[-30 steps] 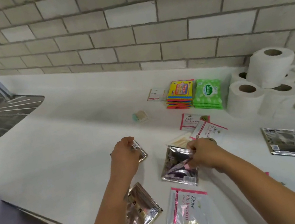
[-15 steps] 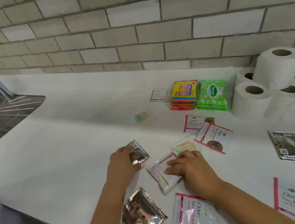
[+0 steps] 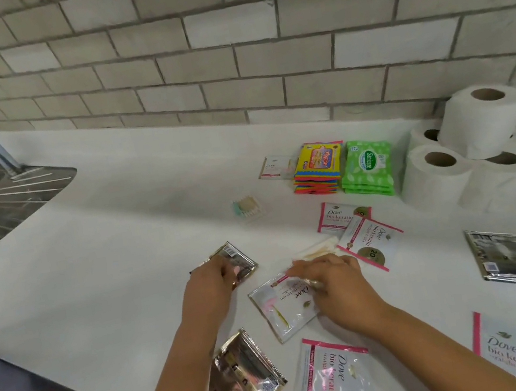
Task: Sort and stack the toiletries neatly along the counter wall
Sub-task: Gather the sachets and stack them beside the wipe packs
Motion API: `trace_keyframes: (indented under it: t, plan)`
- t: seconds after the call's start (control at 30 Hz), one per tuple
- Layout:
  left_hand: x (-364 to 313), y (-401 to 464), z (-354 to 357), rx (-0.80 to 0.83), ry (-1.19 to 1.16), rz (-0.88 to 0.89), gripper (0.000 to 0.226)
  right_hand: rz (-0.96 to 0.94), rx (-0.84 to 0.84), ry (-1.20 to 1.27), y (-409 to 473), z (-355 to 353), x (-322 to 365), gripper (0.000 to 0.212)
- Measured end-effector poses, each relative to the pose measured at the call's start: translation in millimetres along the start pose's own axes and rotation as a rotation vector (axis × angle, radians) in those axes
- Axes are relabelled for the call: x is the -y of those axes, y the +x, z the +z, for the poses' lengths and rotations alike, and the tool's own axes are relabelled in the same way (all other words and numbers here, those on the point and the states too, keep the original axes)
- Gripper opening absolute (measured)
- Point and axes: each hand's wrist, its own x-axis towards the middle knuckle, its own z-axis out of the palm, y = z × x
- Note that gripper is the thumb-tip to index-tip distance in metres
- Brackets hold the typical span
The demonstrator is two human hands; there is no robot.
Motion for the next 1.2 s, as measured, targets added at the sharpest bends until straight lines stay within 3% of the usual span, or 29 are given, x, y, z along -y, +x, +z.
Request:
trace_keyframes:
  t: [0.17, 0.33, 0.47, 0.7, 0.9, 1.1, 1.2]
  plan:
    - [4.9, 0.5, 1.5, 0.114, 0.069, 0.011, 0.034, 0.07, -0.066, 0.104, 3.5, -7.9, 7.5, 0.058]
    - [3.5, -0.8, 6.4, 0.024, 0.135, 0.081, 0.016, 0.097, -0.075, 0.163, 2.2, -7.5, 9.6, 0.055]
    - [5.6, -2.0, 4.3, -0.055, 0.128, 0.098, 0.02, 0.123, -0.064, 0.205, 2.7, -9.9, 12.6, 0.053]
    - [-7.2, 10.1, -34.0, -0.241, -0.161, 0.013, 0.02, 0.135, -0.076, 0.283, 14.0, -10.8, 22.1, 0.046]
    - [-21.7, 20.1, -50.9, -0.096, -0.338, -0.043, 0.019, 0.156, -0.091, 0.412, 25.2, -12.9, 32.3, 0.044]
    - [-36.7, 16.0, -48.3, 0.181, -0.562, 0.004, 0.018, 0.226, -0.061, 0.635, 36.0, -17.3, 36.9, 0.054]
    - [-50.5, 8.6, -45.3, 0.298, -0.679, 0.012, 0.015, 0.24, 0.009, 0.813, 37.3, -21.3, 32.1, 0.039]
